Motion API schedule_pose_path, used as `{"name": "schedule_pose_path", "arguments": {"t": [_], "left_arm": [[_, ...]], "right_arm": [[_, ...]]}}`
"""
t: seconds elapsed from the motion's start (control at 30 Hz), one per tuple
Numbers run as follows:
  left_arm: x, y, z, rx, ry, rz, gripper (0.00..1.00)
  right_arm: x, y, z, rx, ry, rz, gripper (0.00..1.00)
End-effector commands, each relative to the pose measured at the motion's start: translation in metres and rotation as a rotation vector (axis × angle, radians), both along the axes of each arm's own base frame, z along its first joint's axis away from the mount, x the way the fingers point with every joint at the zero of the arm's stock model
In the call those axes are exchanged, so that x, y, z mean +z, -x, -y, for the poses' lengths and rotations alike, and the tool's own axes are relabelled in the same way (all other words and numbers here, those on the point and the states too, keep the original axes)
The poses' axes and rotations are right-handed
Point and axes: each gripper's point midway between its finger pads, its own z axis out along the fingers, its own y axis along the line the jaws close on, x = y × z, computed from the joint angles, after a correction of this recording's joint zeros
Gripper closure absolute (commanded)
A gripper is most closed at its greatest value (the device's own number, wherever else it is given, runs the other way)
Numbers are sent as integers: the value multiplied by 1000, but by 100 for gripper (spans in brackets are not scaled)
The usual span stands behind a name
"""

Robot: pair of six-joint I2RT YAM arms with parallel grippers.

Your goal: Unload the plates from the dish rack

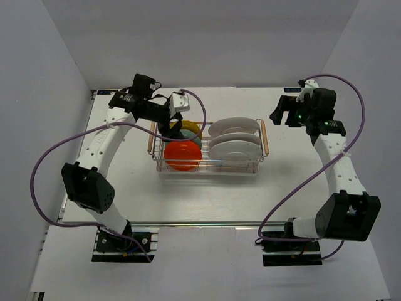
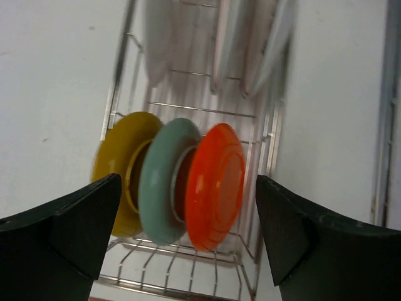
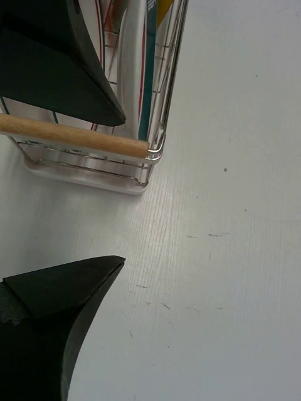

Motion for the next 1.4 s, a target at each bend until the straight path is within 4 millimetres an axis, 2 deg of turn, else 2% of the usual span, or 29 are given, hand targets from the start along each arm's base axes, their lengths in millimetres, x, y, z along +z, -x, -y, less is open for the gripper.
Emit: {"name": "schedule_pose_path", "arguments": {"t": [0.0,0.07,0.17,0.2,0.27,0.3,0.5,0.67,0.83,0.87,1.13,1.37], "left_arm": [[-4,43,-4,-190,6,-38,4],[-11,47,-4,-216,-23,-18,8],[-30,48,-8,-218,-62,-64,9],[-37,39,-10,-206,-64,-92,9],[-40,39,-5,-226,-45,-134,9],[-44,31,-3,-232,-53,-147,9],[-69,28,-3,-235,-95,-195,9],[-69,25,-5,-216,-78,-216,7],[-76,36,-5,-236,-104,-217,7],[-73,38,-5,-240,-97,-213,7],[-61,58,-6,-262,-54,-177,20],[-69,53,-5,-256,-64,-209,27]], "right_arm": [[13,-6,1,11,21,14,11],[10,-7,3,2,29,-2,11],[10,-8,7,-16,37,-8,11],[10,-7,7,-18,37,-10,11],[10,-6,8,-21,43,-8,11],[10,-5,7,-21,44,-5,11],[7,-3,12,-42,56,-6,11],[6,-4,11,-41,56,4,11],[3,-3,11,-42,57,-12,11],[2,-3,12,-45,57,-15,11],[5,-1,9,-40,42,-6,11],[2,-2,10,-49,38,-19,11]]}}
